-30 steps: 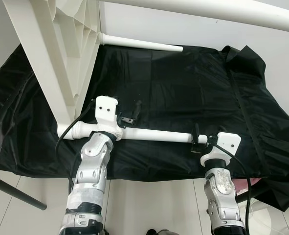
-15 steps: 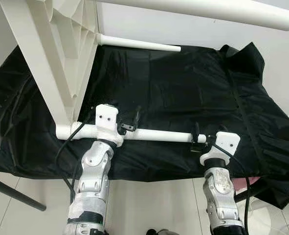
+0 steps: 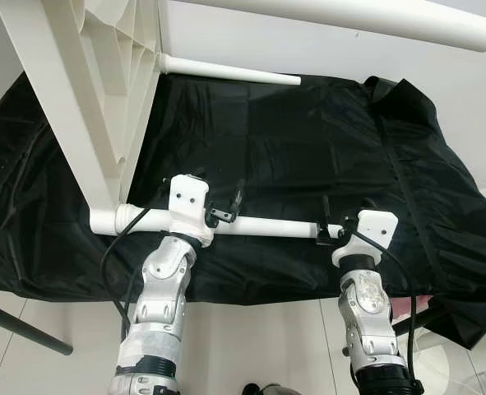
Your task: Building children table
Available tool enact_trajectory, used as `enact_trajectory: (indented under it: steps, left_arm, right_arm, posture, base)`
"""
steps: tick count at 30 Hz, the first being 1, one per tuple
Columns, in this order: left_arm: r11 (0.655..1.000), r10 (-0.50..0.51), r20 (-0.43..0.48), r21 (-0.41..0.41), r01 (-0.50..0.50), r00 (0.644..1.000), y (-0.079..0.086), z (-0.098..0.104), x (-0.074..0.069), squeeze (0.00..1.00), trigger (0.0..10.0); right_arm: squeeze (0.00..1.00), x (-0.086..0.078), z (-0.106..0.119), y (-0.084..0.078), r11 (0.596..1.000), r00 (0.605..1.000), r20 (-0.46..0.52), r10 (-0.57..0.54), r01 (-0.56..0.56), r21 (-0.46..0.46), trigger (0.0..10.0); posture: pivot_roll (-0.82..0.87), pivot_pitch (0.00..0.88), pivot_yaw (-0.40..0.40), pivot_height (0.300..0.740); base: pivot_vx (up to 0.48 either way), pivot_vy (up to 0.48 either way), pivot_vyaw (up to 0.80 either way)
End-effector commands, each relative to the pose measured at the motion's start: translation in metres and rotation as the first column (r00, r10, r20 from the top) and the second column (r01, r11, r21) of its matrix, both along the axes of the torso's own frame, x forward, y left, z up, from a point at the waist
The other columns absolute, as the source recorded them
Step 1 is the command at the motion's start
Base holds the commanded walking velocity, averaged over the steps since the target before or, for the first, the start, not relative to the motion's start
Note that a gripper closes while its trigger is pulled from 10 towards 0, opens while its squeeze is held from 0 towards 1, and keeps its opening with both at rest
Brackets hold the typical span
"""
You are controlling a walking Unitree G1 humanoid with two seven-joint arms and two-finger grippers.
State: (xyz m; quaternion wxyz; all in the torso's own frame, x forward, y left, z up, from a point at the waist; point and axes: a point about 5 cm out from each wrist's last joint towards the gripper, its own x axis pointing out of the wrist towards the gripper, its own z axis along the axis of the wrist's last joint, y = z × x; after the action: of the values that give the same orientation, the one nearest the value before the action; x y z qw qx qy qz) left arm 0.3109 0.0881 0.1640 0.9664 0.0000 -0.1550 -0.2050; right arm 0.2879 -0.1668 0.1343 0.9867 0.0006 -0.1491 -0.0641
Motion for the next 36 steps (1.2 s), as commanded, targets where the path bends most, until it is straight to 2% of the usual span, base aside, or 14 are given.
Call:
enact_trajectory:
  steps: [1, 4, 21, 36]
  left_arm:
    - [0.972, 0.22, -0.027, -0.073, -0.221, 0.975, 0.006, -0.001, 0.004, 0.0, 10.0]
    - [0.966, 0.248, -0.025, -0.067, -0.249, 0.968, 0.011, 0.003, 0.01, 0.0, 10.0]
    - [0.981, 0.194, 0.035, -0.031, -0.193, 0.98, 0.014, 0.008, 0.015, 0.0, 10.0]
    - [0.983, 0.182, 0.025, -0.015, -0.181, 0.983, 0.015, -0.002, 0.011, 0.0, 10.0]
  right_arm:
    - [0.0, 0.0, -0.001, -0.003, 1.0, 1.0, 0.0, -0.005, 0.005, -0.007, 10.0]
    - [0.0, 0.0, 0.0, -0.005, 1.0, 1.0, 0.007, -0.011, 0.012, -0.009, 10.0]
    - [0.0, 0.002, -0.001, -0.005, 1.0, 1.0, 0.011, -0.011, 0.011, -0.003, 10.0]
    - [0.0, 0.001, -0.003, -0.002, 1.0, 1.0, 0.003, 0.018, -0.018, -0.012, 10.0]
  posture:
    - [-0.02, 0.097, -0.069, 0.74]
    - [-0.02, 0.093, -0.066, 0.74]
    - [-0.01, 0.072, -0.057, 0.74]
    - [-0.01, 0.073, -0.062, 0.74]
  base:
    - [0.0, 0.0, 0.0]
    - [0.0, 0.0, 0.0]
    - [0.0, 0.0, 0.0]
    - [0.0, 0.0, 0.0]
